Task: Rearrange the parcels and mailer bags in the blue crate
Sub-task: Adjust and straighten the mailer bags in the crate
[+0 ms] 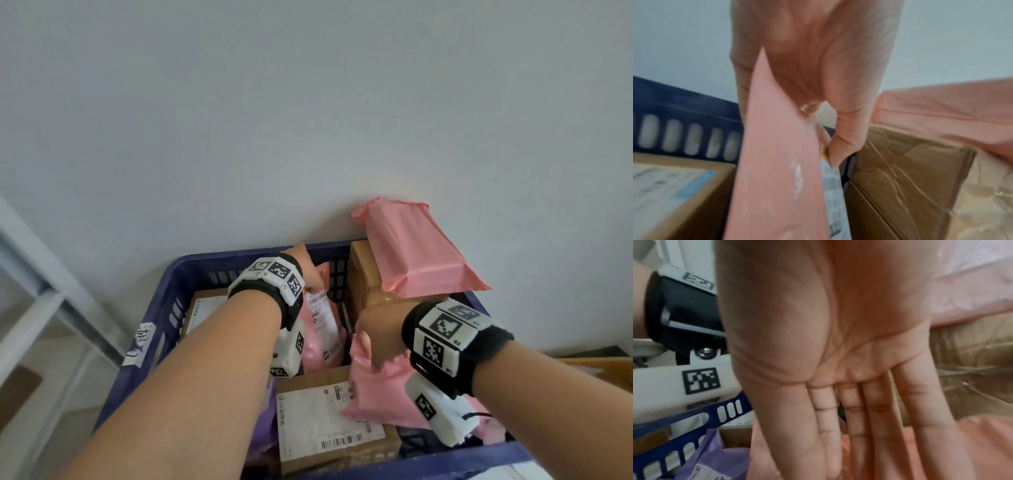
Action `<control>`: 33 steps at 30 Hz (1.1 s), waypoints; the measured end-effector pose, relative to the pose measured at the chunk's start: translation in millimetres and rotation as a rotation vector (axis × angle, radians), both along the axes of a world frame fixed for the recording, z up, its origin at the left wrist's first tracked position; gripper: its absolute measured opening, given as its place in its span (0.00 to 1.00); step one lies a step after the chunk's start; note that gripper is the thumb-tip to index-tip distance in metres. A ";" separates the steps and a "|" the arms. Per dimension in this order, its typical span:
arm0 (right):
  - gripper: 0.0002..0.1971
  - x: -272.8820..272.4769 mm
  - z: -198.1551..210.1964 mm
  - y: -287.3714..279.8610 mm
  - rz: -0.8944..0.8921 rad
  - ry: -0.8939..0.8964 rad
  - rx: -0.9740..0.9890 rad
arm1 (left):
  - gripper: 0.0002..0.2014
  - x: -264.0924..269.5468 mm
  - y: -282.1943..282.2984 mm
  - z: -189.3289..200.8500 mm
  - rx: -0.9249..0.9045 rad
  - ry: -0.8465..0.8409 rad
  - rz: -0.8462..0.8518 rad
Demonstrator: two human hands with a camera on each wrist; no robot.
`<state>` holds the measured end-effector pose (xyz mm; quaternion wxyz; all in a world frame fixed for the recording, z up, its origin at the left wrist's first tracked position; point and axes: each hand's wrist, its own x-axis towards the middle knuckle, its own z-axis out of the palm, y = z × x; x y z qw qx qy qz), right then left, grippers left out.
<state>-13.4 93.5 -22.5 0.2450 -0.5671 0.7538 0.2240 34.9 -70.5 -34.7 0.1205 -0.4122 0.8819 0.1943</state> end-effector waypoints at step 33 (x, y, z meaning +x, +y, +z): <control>0.20 1.4 -73.9 -118.5 -0.601 -0.170 -0.236 | 0.34 104.1 -73.6 -37.9 0.199 0.083 -0.041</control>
